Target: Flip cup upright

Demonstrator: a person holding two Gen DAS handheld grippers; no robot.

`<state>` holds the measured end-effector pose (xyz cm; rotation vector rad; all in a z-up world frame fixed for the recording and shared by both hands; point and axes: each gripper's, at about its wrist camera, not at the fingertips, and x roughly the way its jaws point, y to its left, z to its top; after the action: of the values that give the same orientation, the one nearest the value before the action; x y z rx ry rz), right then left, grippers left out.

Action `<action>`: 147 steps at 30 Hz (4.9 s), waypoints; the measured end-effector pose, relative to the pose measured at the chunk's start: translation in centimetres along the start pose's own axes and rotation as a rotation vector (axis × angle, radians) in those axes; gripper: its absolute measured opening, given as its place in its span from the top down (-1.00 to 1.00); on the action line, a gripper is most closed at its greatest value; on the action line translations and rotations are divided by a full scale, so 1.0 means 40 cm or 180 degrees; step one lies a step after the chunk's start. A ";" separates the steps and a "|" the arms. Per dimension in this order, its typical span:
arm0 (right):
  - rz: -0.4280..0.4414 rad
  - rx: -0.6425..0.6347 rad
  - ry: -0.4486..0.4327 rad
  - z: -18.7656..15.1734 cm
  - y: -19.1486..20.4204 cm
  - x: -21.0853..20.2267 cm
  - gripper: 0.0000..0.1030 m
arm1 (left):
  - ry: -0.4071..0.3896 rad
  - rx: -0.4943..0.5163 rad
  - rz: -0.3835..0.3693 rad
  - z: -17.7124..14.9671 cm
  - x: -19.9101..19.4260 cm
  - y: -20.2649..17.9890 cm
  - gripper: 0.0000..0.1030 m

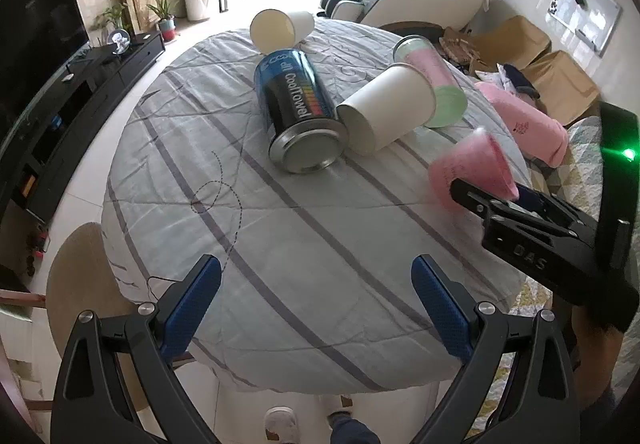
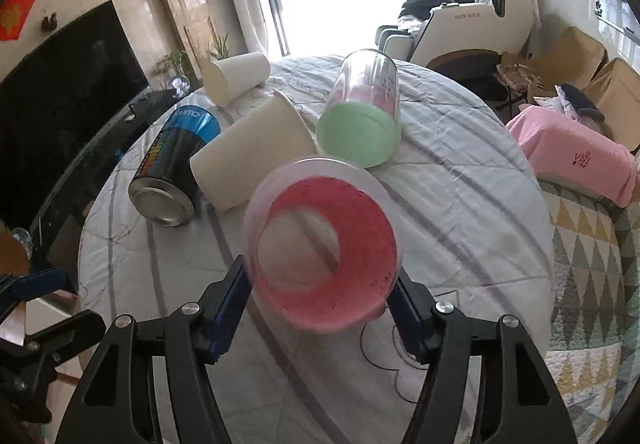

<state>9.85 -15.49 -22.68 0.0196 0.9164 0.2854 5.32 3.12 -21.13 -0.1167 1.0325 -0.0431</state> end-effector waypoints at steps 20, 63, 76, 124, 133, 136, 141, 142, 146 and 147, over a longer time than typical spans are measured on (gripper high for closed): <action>-0.0014 -0.0181 0.0225 0.024 0.041 0.002 -0.55 | 0.0124 -0.0031 0.0094 0.012 -0.026 0.008 -0.90; -0.0625 0.0131 -0.0963 -0.194 0.184 -0.617 -0.67 | -0.0894 0.0342 0.0235 -0.212 -0.513 -0.055 -1.00; -0.0594 0.0104 -0.0968 -0.225 0.177 -0.637 -0.67 | -0.0953 0.0350 0.0292 -0.227 -0.530 -0.074 -1.00; -0.0630 0.0125 -0.1059 -0.195 0.168 -0.633 -0.67 | -0.1178 0.0428 0.0230 -0.195 -0.527 -0.076 -1.00; -0.0627 0.0137 -0.1047 -0.191 0.169 -0.632 -0.67 | -0.1186 0.0433 0.0232 -0.195 -0.527 -0.076 -1.00; -0.0637 0.0139 -0.1042 -0.188 0.168 -0.632 -0.67 | -0.1191 0.0431 0.0229 -0.189 -0.524 -0.078 -1.00; -0.0633 0.0150 -0.1016 -0.185 0.171 -0.627 -0.67 | -0.1193 0.0435 0.0227 -0.186 -0.522 -0.079 -1.00; -0.0635 0.0155 -0.1016 -0.183 0.171 -0.627 -0.67 | -0.1190 0.0435 0.0228 -0.186 -0.521 -0.079 -1.00; -0.0641 0.0160 -0.1013 -0.182 0.172 -0.626 -0.67 | -0.1197 0.0434 0.0227 -0.185 -0.522 -0.079 -1.00; -0.0644 0.0163 -0.1014 -0.181 0.172 -0.626 -0.67 | -0.1193 0.0436 0.0222 -0.185 -0.521 -0.079 -1.00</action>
<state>-11.80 -15.93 -6.65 0.0187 0.6029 0.0669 -11.68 1.31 -6.72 0.0358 0.6560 -0.0271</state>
